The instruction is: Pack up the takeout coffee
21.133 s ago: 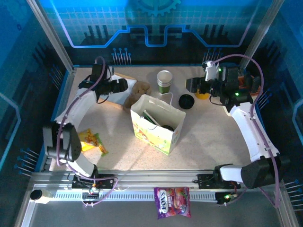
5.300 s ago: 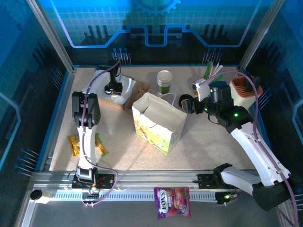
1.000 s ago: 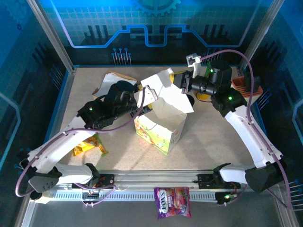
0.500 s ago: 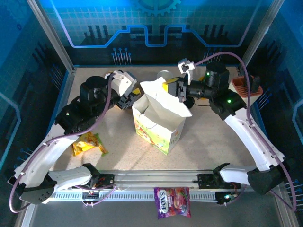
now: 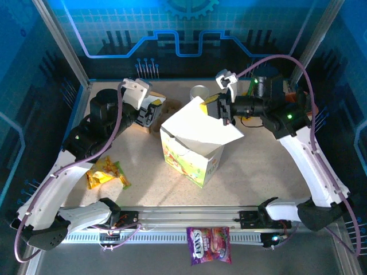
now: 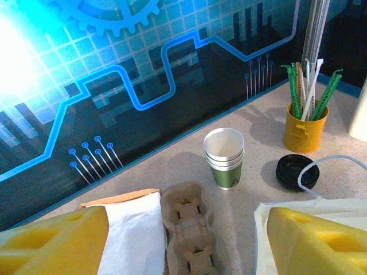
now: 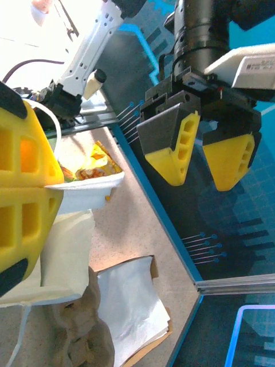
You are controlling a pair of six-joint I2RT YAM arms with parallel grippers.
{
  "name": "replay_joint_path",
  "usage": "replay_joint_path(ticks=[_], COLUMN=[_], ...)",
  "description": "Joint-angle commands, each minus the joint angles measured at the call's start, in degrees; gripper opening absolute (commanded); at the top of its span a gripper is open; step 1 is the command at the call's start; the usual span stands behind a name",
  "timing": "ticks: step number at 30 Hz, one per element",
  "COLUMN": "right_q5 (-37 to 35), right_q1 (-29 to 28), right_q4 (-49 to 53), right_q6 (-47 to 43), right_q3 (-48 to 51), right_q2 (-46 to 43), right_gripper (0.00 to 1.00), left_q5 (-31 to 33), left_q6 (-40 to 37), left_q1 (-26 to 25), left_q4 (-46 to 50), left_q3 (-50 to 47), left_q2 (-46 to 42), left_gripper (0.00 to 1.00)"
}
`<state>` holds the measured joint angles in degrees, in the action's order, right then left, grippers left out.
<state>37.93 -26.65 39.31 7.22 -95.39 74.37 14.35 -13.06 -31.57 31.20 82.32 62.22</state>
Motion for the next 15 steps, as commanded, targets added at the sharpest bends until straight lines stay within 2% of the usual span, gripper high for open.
replay_joint_path(ticks=[1, 6, 11, 15], right_q5=[-2.14, -10.63, -11.66, -10.90], right_q1=[-1.92, -4.11, -8.42, -11.09], right_q4=[9.62, 16.04, 16.71, 12.60], right_q6=[-5.09, -9.79, -10.41, -8.08], right_q3=[-3.52, -5.34, -5.79, -2.88], right_q2=[2.97, 6.16, 9.61, 12.02], right_gripper=[0.00, 0.00, 0.00, 0.00], left_q5=[1.10, 0.93, 1.72, 2.62], left_q6=[1.83, 1.88, 2.53, 3.69], left_q1=[0.71, 0.83, 0.98, 1.45], left_q4=[0.00, 0.18, 0.68, 1.14], left_q3=[1.35, 1.26, 1.66, 1.96], left_q2=[0.18, 0.72, 2.30, 3.24], left_gripper=[0.74, 0.74, 0.74, 0.74])
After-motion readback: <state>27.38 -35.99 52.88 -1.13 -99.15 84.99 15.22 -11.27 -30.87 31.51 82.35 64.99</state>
